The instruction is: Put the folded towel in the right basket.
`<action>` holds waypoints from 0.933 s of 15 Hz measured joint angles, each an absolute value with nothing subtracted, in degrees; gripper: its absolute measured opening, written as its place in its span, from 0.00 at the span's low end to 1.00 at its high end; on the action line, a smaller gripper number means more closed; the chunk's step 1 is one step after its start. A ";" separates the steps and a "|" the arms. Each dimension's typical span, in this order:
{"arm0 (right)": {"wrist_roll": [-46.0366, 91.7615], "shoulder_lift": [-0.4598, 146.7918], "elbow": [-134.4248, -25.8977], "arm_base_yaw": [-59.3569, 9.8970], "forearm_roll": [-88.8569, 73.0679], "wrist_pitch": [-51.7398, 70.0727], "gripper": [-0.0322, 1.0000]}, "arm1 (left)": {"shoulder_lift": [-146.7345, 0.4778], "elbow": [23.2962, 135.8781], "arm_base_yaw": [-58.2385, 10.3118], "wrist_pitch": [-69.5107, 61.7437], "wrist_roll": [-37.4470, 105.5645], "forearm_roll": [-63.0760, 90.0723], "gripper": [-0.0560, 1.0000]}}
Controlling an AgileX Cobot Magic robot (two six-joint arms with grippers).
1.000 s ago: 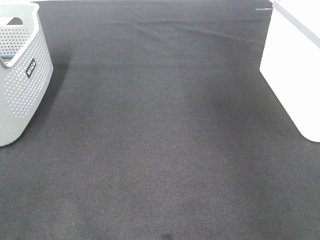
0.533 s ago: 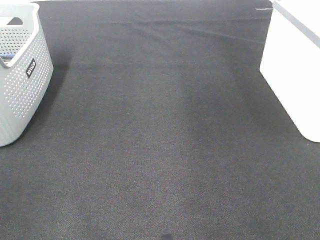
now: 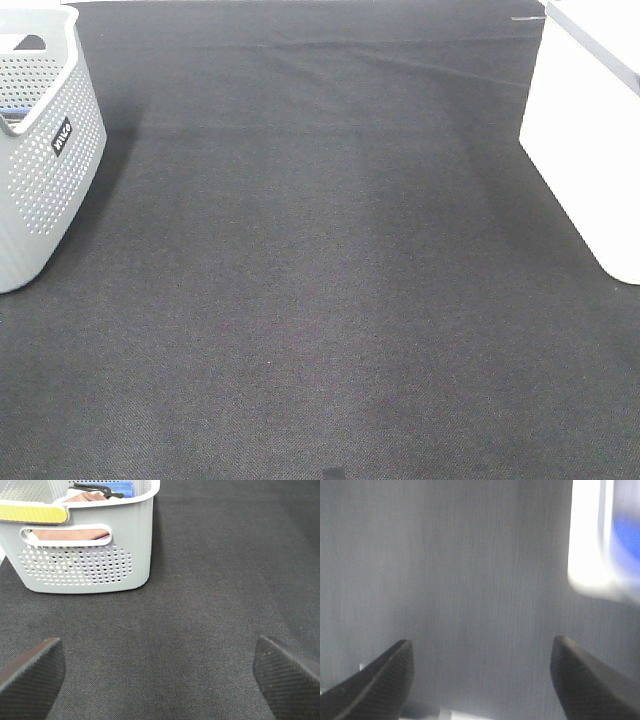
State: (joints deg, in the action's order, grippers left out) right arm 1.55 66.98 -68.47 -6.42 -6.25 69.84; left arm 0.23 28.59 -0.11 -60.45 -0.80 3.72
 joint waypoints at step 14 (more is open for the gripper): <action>9.51 11.57 -29.28 -6.42 -5.33 61.65 0.73 | 0.23 28.59 -0.11 -60.45 -0.80 3.72 0.97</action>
State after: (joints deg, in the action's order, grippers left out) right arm 9.51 11.57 -29.28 -6.42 -5.33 61.65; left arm 0.23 28.59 -0.11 -60.45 -0.80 3.72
